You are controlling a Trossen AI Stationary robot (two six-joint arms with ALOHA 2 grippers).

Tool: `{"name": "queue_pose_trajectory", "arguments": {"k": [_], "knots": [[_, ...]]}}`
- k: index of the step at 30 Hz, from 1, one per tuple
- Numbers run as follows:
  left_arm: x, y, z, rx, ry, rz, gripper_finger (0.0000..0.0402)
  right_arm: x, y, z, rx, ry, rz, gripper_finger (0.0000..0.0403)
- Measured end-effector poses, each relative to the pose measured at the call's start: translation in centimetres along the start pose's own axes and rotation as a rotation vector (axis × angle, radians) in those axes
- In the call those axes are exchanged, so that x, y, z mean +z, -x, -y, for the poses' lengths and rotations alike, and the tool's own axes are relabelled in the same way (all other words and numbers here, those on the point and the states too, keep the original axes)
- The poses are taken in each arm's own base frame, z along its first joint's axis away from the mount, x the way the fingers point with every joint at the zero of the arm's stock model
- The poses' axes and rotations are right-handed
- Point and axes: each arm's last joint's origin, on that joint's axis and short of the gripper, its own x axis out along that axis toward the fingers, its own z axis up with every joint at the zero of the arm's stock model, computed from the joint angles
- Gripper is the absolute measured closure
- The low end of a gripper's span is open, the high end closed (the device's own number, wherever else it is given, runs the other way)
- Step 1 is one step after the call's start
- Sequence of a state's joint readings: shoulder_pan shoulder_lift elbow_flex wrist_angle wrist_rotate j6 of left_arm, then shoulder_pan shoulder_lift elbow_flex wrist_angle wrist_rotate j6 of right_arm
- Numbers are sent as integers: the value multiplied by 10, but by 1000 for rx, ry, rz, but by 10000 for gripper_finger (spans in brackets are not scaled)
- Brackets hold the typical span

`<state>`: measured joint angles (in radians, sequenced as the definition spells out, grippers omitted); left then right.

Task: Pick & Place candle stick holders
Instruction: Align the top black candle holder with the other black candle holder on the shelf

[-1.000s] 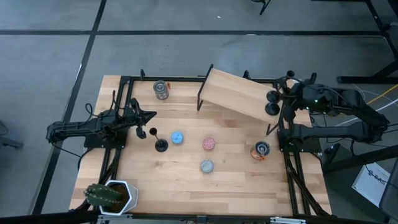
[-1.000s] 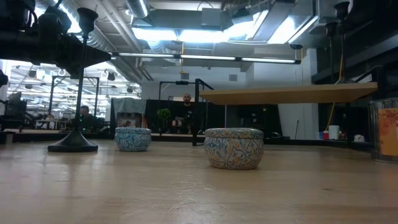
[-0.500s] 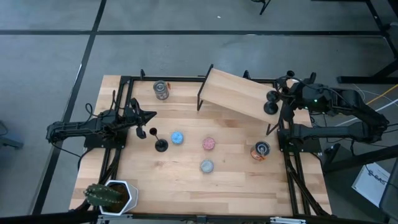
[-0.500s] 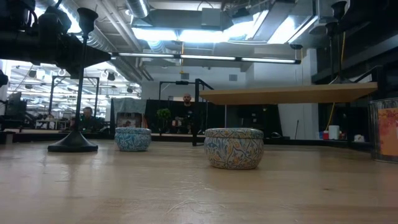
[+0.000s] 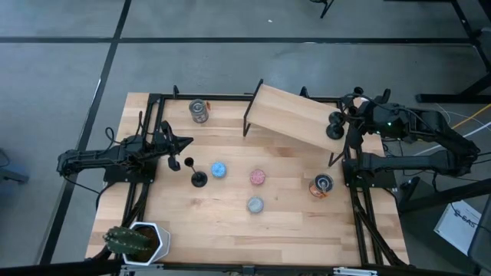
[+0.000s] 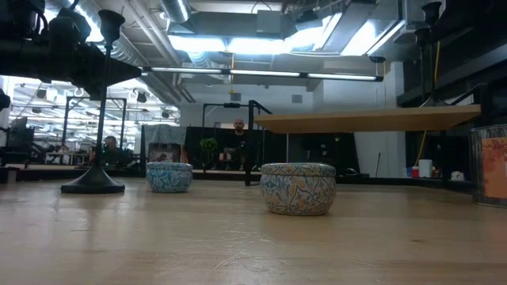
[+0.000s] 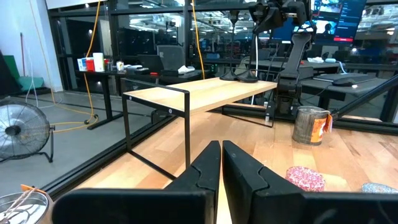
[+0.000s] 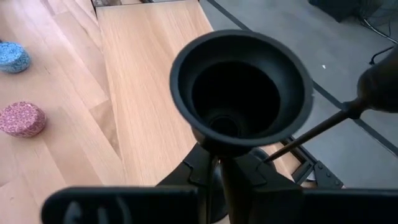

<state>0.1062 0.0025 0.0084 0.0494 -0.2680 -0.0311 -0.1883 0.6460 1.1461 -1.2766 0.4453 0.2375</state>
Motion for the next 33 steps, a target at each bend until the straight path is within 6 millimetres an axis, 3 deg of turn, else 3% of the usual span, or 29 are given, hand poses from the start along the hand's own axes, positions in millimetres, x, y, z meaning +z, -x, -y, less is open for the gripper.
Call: {"name": "queue_pose_trajectory", "arguments": {"k": [11, 22, 33], "knots": [[0, 0, 0, 0, 0, 0, 393, 0, 0, 0, 0, 2, 1, 377], [0, 0, 0, 0, 0, 0, 391, 0, 0, 0, 1, 9, 2, 339], [0, 0, 0, 0, 0, 0, 391, 0, 0, 0, 1, 14, 2, 336]]}}
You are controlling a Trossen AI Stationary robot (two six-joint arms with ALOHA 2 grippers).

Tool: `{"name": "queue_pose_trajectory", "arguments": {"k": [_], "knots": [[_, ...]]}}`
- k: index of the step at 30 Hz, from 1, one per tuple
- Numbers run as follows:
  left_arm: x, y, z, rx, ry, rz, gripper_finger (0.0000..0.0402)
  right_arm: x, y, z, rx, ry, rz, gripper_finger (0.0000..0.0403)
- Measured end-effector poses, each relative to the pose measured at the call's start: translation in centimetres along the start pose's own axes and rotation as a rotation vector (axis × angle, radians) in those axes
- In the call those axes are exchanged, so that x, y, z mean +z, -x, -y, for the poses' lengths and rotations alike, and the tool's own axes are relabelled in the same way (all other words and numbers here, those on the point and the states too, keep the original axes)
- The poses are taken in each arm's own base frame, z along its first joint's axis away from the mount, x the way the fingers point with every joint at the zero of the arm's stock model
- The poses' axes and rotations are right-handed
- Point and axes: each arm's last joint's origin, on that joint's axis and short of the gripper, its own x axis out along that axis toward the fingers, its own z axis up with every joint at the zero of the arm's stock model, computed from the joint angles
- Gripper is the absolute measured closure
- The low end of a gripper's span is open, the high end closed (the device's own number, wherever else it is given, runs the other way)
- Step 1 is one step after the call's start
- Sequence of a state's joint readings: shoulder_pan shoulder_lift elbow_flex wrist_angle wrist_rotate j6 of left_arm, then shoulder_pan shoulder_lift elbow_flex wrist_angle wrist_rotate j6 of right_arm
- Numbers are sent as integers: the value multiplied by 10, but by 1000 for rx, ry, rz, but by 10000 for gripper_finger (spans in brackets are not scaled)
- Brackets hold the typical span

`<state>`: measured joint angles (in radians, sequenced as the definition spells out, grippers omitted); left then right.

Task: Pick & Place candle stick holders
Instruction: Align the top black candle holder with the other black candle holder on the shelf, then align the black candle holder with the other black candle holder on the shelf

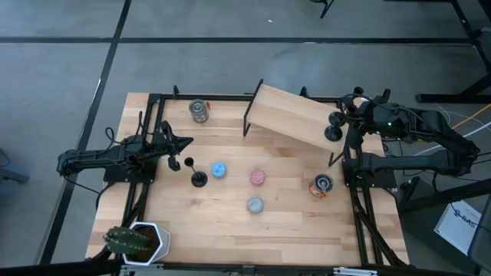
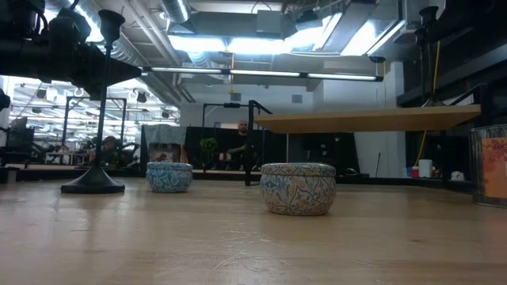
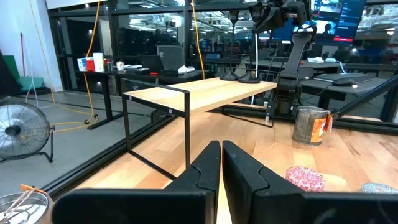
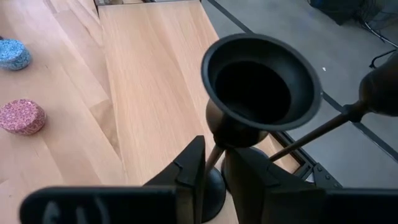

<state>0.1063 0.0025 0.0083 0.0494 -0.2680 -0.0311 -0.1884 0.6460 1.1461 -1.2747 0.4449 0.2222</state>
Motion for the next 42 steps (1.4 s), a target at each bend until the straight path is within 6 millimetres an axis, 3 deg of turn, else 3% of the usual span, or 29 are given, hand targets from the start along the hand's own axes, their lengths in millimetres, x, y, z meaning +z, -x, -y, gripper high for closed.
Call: {"name": "queue_pose_trajectory", "arguments": {"k": [5, 14, 19, 25, 42], "knots": [[0, 0, 0, 0, 0, 0, 389, 0, 0, 0, 0, -32, 0, 310], [0, 0, 0, 0, 0, 0, 393, 0, 0, 0, 0, -39, -4, 187], [0, 0, 0, 0, 0, 0, 393, -6, 0, 1, 15, -53, -65, 148], [0, 0, 0, 0, 0, 0, 389, -17, 2, 2, 35, -109, -186, 145], [0, 0, 0, 0, 0, 0, 391, -27, 6, -5, 293, -282, -406, 160]]}}
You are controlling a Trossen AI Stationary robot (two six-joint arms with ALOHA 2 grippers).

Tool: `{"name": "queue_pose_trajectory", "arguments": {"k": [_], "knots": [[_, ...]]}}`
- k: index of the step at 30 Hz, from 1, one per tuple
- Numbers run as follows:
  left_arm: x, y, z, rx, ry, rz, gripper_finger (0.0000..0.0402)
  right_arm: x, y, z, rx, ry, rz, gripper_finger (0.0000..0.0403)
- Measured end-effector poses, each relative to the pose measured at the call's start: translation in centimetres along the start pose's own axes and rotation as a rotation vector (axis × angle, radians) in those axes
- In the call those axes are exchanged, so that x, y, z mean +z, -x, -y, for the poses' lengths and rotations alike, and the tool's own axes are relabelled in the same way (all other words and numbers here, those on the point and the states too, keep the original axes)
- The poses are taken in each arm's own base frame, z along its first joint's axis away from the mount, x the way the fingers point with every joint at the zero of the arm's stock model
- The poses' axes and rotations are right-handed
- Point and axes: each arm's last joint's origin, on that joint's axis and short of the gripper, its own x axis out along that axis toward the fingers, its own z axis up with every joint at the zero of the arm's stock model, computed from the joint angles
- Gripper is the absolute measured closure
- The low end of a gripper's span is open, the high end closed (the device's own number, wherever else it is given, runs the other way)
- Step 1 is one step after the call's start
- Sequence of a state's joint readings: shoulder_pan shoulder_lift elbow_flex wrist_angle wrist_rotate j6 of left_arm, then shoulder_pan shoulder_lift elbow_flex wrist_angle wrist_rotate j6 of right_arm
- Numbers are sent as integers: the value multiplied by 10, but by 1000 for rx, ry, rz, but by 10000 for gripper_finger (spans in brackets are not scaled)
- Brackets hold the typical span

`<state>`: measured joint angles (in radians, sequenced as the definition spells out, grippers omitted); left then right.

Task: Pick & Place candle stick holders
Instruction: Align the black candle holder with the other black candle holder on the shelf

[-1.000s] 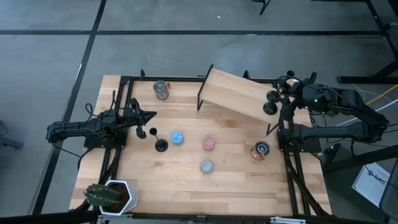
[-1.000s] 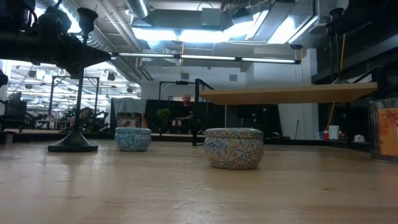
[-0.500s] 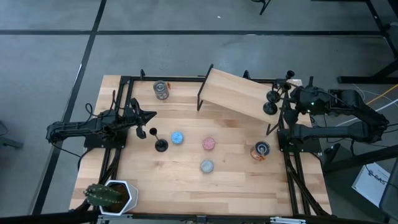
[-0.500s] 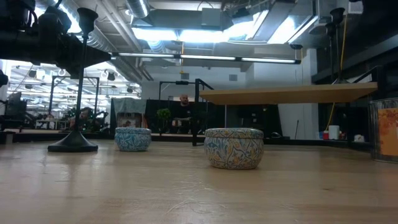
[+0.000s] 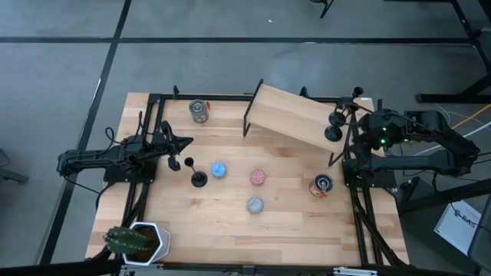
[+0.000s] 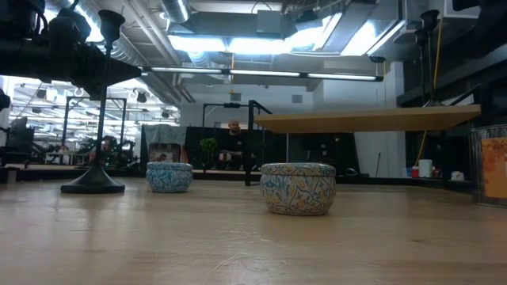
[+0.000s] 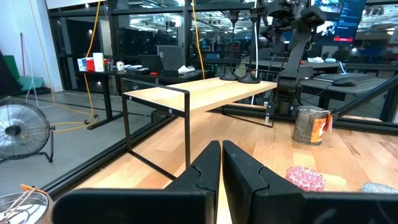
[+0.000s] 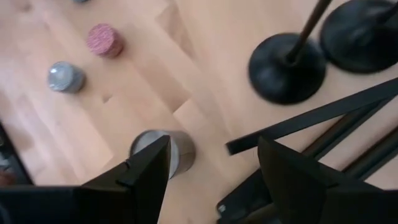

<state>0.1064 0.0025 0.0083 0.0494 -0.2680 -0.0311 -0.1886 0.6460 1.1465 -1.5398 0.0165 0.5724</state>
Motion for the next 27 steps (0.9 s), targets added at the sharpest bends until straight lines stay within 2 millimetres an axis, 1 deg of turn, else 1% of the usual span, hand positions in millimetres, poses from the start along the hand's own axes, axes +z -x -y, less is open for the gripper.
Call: {"name": "queue_pose_trajectory", "arguments": {"k": [10, 27], "knots": [[0, 0, 0, 0, 0, 0, 394, -1, 0, -2, 75, 0, -45, 160], [0, 0, 0, 0, 0, 0, 389, 1, 0, -5, 126, 6, -37, 160]]}}
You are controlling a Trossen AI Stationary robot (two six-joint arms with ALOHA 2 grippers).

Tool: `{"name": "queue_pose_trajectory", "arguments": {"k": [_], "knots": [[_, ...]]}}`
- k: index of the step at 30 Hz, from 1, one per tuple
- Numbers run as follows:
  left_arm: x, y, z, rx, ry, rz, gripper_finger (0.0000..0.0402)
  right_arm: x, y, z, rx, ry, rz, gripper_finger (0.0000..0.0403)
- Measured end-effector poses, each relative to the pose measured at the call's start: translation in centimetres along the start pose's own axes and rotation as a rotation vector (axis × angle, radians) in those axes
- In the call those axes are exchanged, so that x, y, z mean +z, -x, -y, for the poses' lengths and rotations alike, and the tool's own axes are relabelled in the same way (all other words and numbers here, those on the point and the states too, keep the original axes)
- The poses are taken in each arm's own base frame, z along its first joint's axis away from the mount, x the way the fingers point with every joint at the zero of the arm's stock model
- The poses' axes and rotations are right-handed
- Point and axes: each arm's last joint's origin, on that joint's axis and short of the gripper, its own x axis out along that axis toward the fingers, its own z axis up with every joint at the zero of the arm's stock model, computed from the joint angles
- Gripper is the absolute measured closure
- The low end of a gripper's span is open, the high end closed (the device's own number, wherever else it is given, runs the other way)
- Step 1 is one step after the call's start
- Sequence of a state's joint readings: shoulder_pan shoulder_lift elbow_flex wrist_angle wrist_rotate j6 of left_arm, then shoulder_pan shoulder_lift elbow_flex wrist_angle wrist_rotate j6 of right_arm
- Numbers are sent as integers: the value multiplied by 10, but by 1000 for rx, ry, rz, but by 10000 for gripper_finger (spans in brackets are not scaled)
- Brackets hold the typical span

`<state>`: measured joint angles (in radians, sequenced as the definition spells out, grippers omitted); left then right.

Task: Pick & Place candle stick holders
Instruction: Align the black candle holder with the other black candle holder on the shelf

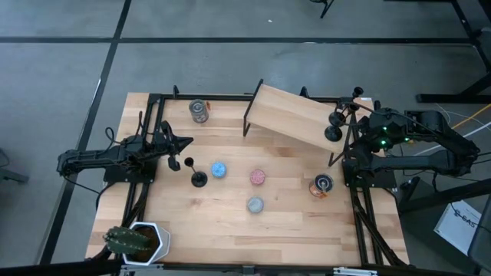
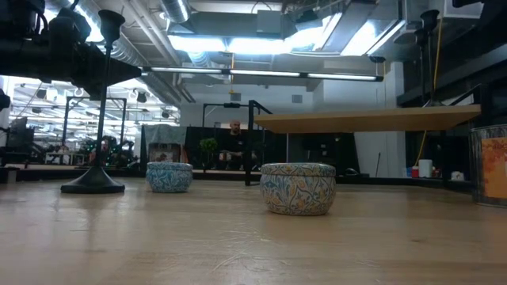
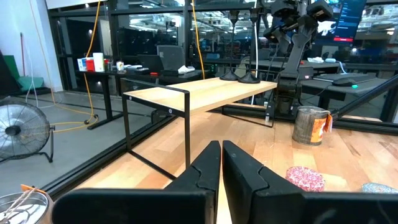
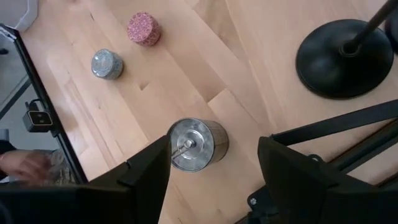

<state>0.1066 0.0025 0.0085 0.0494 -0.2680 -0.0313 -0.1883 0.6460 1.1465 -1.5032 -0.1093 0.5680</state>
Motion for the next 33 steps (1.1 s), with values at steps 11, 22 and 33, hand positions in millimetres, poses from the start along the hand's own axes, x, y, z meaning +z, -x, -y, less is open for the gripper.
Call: {"name": "queue_pose_trajectory", "arguments": {"k": [11, 22, 33], "knots": [[0, 0, 0, 0, 0, 0, 393, 3, 0, -2, 14, 124, 27, 160], [0, 0, 0, 0, 0, 0, 390, 7, -1, -4, 38, 222, 73, 160], [0, 0, 0, 0, 0, 0, 389, 17, -63, -11, 254, 380, 86, 161]]}}
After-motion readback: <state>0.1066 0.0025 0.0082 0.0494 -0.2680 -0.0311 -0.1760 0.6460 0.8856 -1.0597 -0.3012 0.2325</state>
